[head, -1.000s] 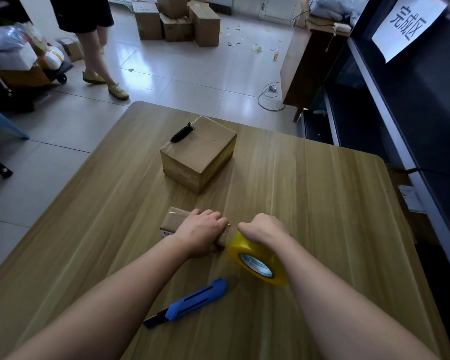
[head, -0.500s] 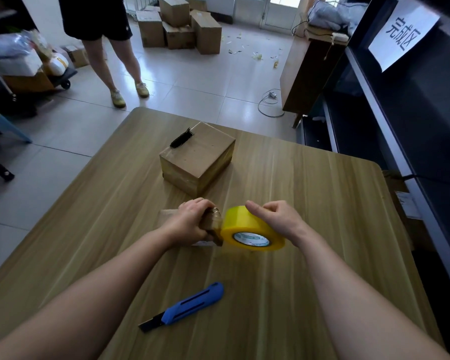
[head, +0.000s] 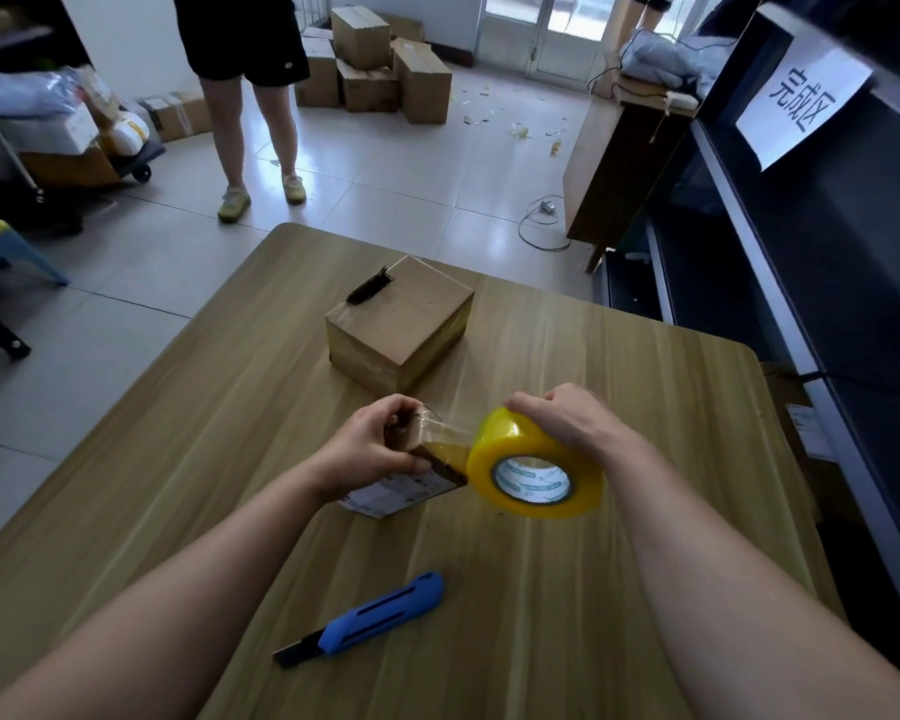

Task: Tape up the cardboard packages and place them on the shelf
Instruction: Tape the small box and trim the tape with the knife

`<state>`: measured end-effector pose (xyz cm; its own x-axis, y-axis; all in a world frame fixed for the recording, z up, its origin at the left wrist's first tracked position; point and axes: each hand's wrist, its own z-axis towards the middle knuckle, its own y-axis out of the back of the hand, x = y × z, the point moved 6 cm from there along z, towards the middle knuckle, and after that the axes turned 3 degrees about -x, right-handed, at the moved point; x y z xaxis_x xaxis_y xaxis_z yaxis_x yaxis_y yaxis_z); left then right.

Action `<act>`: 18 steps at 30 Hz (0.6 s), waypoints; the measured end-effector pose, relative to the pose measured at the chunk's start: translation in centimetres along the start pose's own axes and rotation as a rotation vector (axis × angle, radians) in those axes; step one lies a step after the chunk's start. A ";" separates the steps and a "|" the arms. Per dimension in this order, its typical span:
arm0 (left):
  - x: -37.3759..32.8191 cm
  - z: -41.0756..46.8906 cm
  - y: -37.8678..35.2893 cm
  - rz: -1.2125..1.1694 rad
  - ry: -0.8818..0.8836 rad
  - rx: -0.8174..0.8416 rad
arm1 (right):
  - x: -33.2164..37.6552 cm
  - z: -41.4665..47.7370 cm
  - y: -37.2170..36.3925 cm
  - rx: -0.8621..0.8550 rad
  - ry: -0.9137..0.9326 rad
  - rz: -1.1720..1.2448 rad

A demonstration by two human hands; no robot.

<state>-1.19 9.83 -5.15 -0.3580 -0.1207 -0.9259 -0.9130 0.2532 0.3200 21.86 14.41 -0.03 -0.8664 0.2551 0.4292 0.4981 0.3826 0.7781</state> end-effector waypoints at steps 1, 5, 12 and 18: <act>0.1 -0.2 0.1 -0.027 0.009 0.004 | -0.1 -0.2 -0.1 0.051 -0.002 0.047; 0.1 -0.7 0.4 -0.154 0.030 0.006 | 0.1 -0.5 0.0 0.099 0.033 0.097; 1.9 -2.1 1.3 -0.467 0.094 0.045 | 1.3 0.0 -1.0 0.090 0.051 -0.122; 2.9 -2.3 2.3 -0.515 0.106 0.047 | 1.6 0.2 -2.4 0.065 0.060 -0.102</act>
<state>-4.77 7.90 -6.63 0.1143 -0.3368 -0.9346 -0.9670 0.1781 -0.1824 19.23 14.04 -1.28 -0.9123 0.1591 0.3775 0.4067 0.4609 0.7888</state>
